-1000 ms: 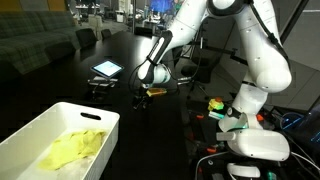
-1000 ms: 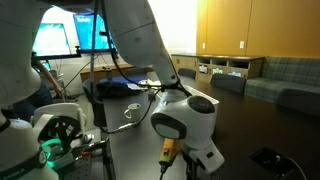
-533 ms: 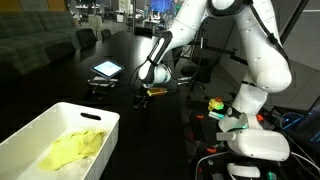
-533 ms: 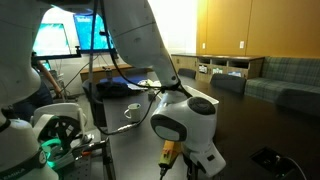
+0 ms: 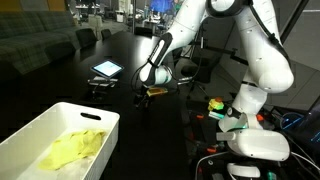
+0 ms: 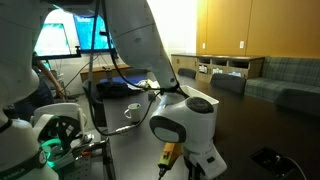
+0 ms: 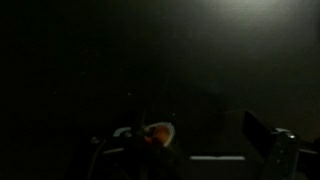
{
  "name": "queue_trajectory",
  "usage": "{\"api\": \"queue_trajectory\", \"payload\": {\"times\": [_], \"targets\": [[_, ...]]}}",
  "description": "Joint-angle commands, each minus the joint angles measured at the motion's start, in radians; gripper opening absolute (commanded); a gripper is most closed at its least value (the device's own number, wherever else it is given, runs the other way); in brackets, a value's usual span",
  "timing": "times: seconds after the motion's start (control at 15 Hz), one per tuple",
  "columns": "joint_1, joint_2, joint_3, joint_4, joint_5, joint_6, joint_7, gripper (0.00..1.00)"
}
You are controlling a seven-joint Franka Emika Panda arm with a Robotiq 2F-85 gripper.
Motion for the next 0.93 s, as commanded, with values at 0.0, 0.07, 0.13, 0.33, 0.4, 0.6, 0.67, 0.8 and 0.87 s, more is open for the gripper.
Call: {"api": "queue_trajectory", "payload": {"times": [0.0, 0.07, 0.13, 0.33, 0.4, 0.6, 0.67, 0.8, 0.87], "targets": [[0.011, 0.007, -0.008, 0.004, -0.015, 0.047, 0.047, 1.00], [0.002, 0.004, -0.004, 0.002, -0.013, 0.052, 0.045, 1.00], [-0.001, 0.002, -0.003, 0.000, -0.011, 0.056, 0.047, 1.00], [-0.019, -0.007, 0.007, -0.007, -0.009, 0.060, 0.043, 1.00], [-0.022, -0.009, 0.007, -0.008, -0.009, 0.055, 0.043, 1.00], [-0.059, -0.020, 0.035, -0.017, 0.005, 0.054, 0.018, 1.00], [-0.075, -0.022, 0.049, -0.021, 0.010, 0.054, 0.008, 1.00], [-0.123, -0.027, 0.100, -0.029, 0.036, 0.058, -0.020, 1.00], [-0.149, -0.027, 0.130, -0.036, 0.050, 0.070, -0.041, 1.00]]}}
